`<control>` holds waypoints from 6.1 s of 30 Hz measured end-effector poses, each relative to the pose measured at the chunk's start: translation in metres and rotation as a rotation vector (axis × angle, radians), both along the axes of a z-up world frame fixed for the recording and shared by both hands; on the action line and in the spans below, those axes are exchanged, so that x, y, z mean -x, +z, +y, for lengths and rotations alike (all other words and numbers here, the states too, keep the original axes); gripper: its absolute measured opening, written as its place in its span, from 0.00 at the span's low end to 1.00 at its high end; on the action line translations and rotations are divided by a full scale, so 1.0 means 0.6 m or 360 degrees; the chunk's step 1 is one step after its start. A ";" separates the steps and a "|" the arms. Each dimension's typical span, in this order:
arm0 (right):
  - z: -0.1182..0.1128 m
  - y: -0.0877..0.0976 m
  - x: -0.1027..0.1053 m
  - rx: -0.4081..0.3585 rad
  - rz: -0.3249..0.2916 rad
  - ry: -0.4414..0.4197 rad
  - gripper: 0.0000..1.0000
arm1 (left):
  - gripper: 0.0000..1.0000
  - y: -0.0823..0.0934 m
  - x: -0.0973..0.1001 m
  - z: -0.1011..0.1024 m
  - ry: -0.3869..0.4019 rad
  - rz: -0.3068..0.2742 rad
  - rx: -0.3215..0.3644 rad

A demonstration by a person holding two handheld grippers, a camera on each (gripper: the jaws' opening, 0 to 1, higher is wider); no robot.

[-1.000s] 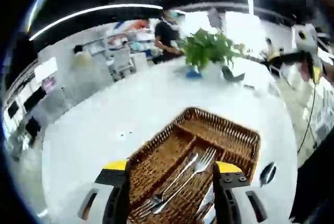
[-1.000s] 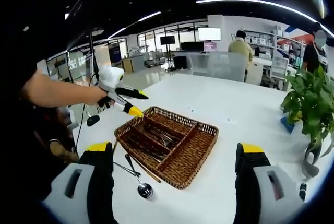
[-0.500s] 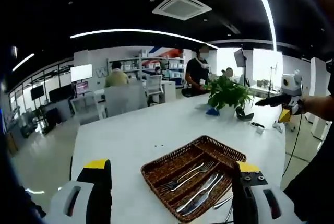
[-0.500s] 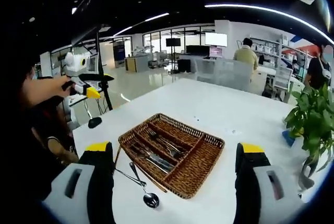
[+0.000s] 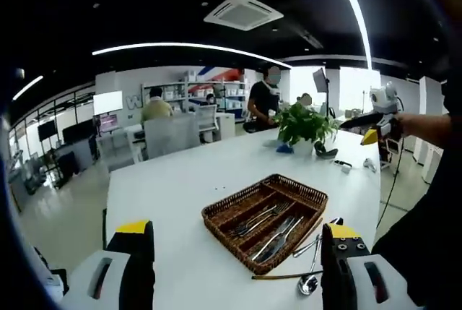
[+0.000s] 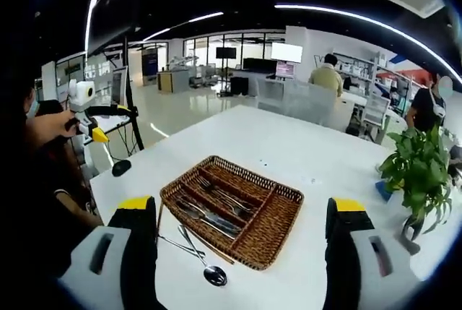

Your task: Arrange the knives, forks, and spoons in their matching storage slots by inserting each utensil handle-first until every utensil is classified and aligned in the correct compartment

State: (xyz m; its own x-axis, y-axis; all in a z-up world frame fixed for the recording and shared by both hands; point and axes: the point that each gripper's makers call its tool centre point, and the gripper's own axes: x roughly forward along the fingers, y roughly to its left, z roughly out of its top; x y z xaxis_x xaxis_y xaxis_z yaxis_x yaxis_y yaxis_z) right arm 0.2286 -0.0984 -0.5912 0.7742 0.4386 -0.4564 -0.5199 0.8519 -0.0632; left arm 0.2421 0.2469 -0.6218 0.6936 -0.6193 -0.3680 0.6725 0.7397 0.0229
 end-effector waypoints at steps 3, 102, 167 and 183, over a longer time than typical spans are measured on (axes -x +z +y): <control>0.011 0.010 0.000 0.0013 -0.0031 0.0011 0.99 | 1.00 0.002 0.001 0.010 -0.0003 0.0011 0.0031; 0.115 -0.383 0.042 0.0404 0.0404 0.0716 0.55 | 1.00 -0.014 0.084 0.076 0.0034 0.0105 -0.0050; 0.129 -0.432 0.060 0.0697 0.0462 0.1067 0.00 | 1.00 -0.020 0.093 0.054 -0.0003 0.0136 -0.0108; 0.153 -0.323 0.057 0.0737 0.0299 0.1122 0.00 | 1.00 -0.015 0.089 0.051 -0.0041 0.0108 -0.0094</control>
State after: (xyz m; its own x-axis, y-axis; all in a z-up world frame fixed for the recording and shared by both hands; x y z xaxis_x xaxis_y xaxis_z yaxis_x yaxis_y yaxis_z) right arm 0.1942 -0.0065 -0.7851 0.2849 0.5264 -0.8011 -0.9541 0.2362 -0.1841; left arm 0.1886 0.2776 -0.6308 0.6499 -0.6124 -0.4500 0.6929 0.7208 0.0197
